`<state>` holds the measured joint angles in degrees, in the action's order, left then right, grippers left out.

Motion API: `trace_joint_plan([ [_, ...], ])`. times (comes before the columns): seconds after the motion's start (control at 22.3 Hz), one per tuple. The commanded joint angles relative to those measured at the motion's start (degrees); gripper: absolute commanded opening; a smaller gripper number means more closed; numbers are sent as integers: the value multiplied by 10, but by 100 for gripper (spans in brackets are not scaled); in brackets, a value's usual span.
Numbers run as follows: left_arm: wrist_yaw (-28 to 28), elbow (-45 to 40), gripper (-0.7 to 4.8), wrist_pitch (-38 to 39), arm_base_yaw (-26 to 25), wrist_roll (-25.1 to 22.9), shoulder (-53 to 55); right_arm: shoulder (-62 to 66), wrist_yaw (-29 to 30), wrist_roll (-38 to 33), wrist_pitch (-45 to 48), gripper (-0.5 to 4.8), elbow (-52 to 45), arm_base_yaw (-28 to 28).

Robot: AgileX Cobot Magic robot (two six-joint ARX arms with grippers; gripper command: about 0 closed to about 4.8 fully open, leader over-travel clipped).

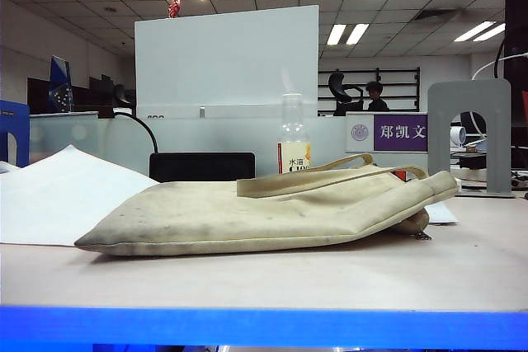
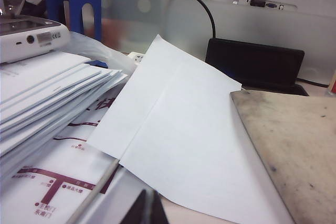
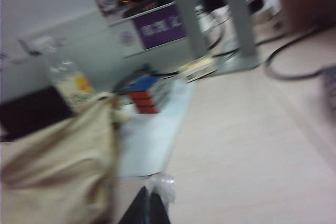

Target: Take the glasses case out of the canvas bag and put it on the table.

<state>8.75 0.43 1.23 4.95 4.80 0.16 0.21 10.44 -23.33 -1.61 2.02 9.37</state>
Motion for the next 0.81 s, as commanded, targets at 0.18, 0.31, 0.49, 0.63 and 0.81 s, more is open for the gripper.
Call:
trace_joint_plan([
  [0.18,0,0,-4,-43,-2,52,0,-1,129,-68,4,-5,5,0],
  [0.31,0,0,-4,-50,-1,64,0,-1,148,-64,-4,-5,11,0],
  [0.49,-32,8,-5,-55,-1,80,0,-1,150,-65,-21,-5,30,0],
  [0.63,-112,42,-5,-65,-1,89,0,-1,178,-67,-42,-5,66,0],
  [0.81,-127,122,-5,-38,9,87,38,-1,206,-83,-66,-5,131,-2],
])
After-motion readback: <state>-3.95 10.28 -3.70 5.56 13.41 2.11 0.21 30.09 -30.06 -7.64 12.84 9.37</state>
